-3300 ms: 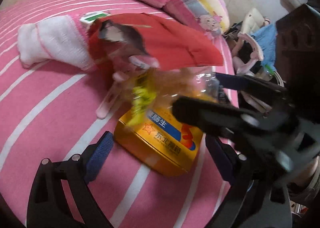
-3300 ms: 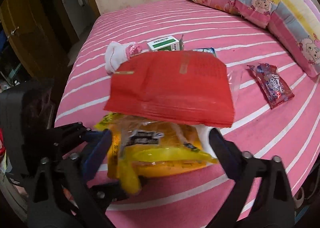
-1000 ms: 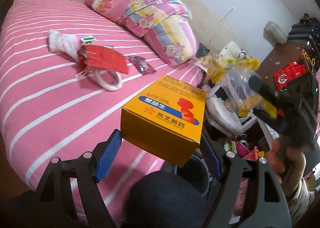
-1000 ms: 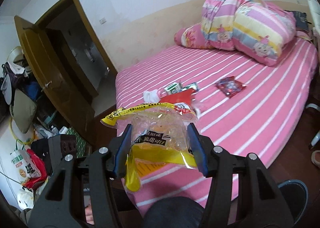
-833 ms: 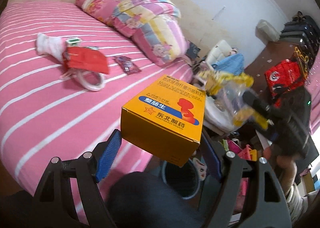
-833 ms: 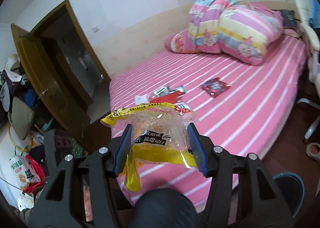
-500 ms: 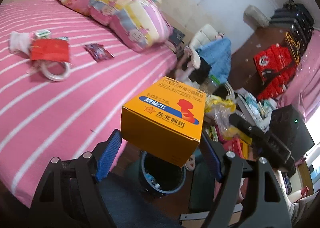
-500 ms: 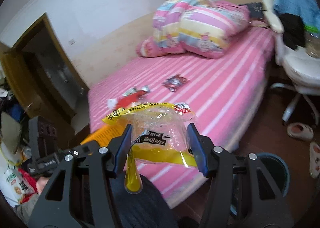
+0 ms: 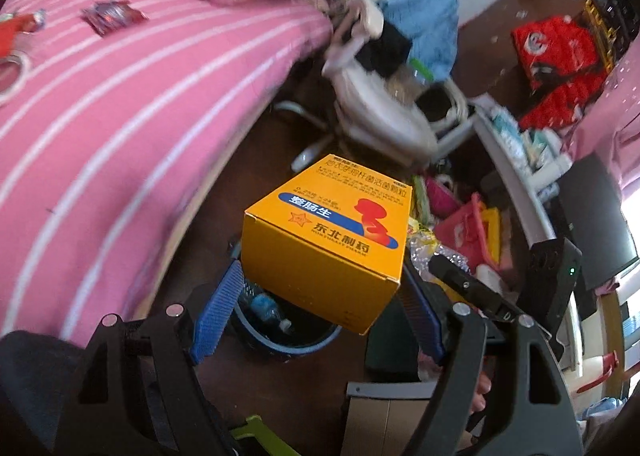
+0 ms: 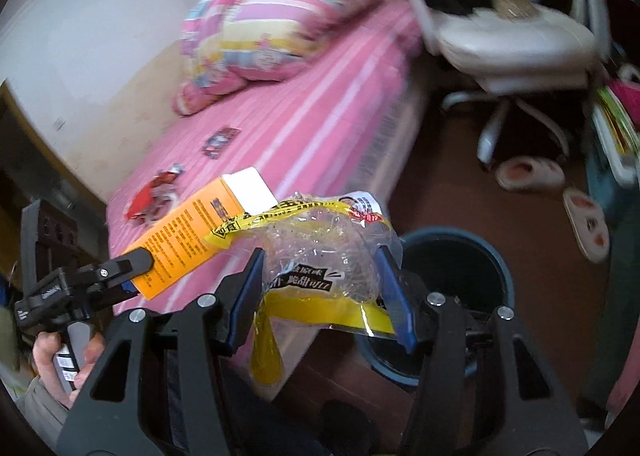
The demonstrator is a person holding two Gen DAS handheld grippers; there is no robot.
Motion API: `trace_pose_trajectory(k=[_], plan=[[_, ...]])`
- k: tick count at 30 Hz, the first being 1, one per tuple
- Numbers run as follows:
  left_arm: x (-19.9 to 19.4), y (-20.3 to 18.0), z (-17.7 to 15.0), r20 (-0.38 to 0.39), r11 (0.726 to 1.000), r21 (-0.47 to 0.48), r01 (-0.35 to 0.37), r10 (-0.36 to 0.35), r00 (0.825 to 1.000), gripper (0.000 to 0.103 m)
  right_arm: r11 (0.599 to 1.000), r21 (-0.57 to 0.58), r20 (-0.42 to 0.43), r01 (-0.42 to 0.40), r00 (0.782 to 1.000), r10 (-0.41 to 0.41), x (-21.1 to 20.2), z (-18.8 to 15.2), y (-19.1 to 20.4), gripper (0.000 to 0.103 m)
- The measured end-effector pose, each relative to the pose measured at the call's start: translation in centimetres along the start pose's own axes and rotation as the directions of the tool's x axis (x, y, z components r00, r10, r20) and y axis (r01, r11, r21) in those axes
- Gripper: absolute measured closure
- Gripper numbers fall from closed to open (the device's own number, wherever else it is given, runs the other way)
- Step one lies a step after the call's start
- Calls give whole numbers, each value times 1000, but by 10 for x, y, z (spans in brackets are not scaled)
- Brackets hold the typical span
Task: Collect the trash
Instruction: 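Carry wrapper and box over the bin and open both tools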
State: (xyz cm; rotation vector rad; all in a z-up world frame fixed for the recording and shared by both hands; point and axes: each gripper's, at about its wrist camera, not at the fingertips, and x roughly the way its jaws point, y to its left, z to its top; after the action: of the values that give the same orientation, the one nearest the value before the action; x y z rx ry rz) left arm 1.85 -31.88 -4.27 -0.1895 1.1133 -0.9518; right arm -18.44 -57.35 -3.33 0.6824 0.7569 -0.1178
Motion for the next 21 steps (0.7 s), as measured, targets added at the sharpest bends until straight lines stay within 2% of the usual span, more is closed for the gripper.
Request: trace_pose_trajectory(k=[4, 7, 16, 20, 21], plan=[[46, -9, -2, -91, 999, 24, -25, 27, 995, 28, 995, 86, -43, 41, 998, -37, 14, -10, -39, 47], [80, -8, -4, -165, 999, 31, -40, 45, 985, 28, 986, 153, -84, 71, 995, -59, 26, -22, -67, 47], [166, 3, -6, -343, 996, 41, -74, 83, 936, 28, 948, 275, -193, 159, 975, -108, 69, -43, -114, 46], [195, 7, -7, -396, 994, 57, -88, 103, 912, 28, 937, 294, -229, 189, 966, -123, 87, -47, -122, 41], [202, 7, -8, -410, 993, 65, -95, 113, 905, 27, 935, 291, -239, 202, 962, -134, 92, -48, -124, 36]])
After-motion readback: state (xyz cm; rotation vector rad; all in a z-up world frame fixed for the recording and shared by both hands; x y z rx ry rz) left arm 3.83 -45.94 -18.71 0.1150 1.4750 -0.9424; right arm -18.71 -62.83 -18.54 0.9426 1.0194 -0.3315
